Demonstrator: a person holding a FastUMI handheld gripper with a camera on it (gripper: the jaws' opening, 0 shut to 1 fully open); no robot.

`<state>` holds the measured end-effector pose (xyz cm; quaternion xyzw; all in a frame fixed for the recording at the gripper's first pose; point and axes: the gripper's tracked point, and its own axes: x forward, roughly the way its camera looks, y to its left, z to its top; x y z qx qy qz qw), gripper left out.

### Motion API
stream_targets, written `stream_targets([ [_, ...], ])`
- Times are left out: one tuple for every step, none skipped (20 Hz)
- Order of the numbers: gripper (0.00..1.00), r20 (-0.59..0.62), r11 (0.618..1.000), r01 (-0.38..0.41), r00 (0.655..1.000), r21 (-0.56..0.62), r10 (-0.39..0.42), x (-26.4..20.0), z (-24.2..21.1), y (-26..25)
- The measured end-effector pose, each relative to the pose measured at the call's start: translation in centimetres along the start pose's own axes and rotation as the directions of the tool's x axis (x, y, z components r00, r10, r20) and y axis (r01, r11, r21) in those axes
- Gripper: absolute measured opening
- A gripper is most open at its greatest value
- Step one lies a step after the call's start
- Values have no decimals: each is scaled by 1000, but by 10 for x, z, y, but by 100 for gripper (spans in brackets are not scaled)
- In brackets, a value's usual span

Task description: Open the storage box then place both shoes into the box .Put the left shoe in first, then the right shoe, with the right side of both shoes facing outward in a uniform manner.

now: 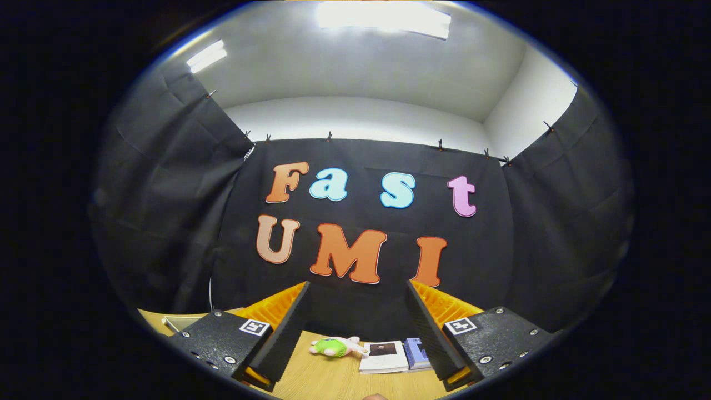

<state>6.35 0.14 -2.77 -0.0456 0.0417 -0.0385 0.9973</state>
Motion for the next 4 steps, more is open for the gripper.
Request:
stream_targets([
  [98, -1, 1000, -4, 1000, 12, 4, 0, 0, 2],
  [98, -9, 1000, -10, 1000, 24, 10, 1, -1, 5],
  [99, -13, 999, -20, 1000, 33, 20, 1, -2, 7],
  [98, -4, 999, -27, 1000, 42, 27, 3, -1, 9],
])
